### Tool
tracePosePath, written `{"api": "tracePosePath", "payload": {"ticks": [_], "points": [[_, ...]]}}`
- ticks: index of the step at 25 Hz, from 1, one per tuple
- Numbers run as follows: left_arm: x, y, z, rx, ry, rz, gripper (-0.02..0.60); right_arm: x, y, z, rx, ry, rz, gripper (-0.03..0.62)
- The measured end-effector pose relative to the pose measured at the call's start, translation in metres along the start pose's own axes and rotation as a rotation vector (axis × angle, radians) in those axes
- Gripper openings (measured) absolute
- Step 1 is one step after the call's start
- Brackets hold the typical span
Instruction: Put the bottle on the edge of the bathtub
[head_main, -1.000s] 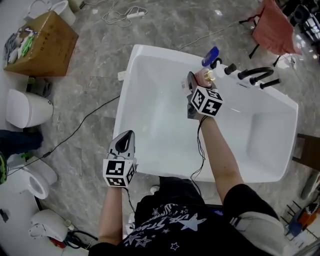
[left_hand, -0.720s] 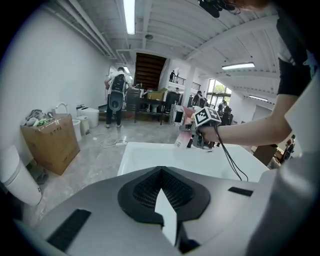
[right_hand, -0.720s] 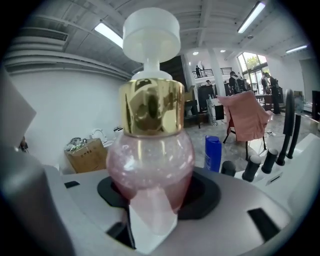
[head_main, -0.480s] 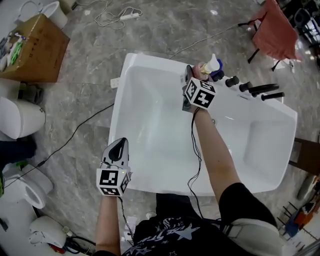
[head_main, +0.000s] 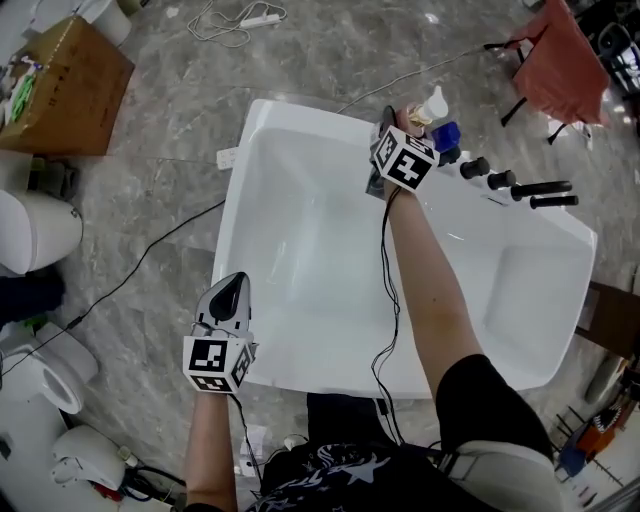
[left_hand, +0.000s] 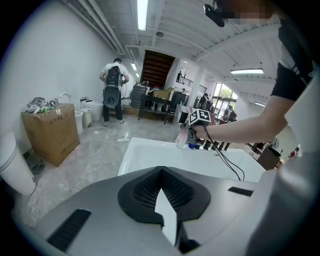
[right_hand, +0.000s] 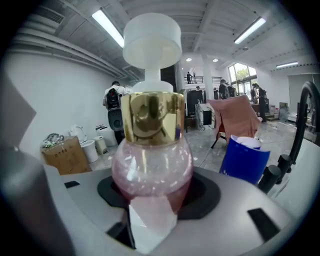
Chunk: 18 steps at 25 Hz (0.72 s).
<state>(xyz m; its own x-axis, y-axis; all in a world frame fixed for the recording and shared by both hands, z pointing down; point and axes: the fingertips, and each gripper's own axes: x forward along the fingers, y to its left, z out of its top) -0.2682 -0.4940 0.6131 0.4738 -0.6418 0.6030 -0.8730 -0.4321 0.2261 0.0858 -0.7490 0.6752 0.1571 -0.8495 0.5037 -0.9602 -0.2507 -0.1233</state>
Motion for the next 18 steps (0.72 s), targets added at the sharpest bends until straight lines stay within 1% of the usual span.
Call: {"api": "tracePosePath", "payload": {"ticks": [4,7,12,15,18], "points": [[-0.001,0.004,-0.008,-0.011,0.012,0.011,0.015,0.012,-0.002,-0.005,-0.014,0.000,-0.033,0.224],[0.001,0.006,-0.014,-0.027,0.021,0.021,0.015,0.017,0.000,-0.009,-0.027,-0.005,-0.039,0.224],[0.004,0.008,-0.018,-0.053,0.018,0.047,0.015,0.019,0.009,-0.007,-0.093,-0.036,-0.044,0.226],[0.006,0.007,-0.021,-0.055,0.019,0.046,0.015,0.018,0.009,-0.008,-0.092,-0.055,-0.057,0.230],[0.004,0.005,-0.022,-0.049,0.022,0.041,0.015,0.017,0.011,-0.008,-0.100,-0.050,-0.052,0.232]]}}
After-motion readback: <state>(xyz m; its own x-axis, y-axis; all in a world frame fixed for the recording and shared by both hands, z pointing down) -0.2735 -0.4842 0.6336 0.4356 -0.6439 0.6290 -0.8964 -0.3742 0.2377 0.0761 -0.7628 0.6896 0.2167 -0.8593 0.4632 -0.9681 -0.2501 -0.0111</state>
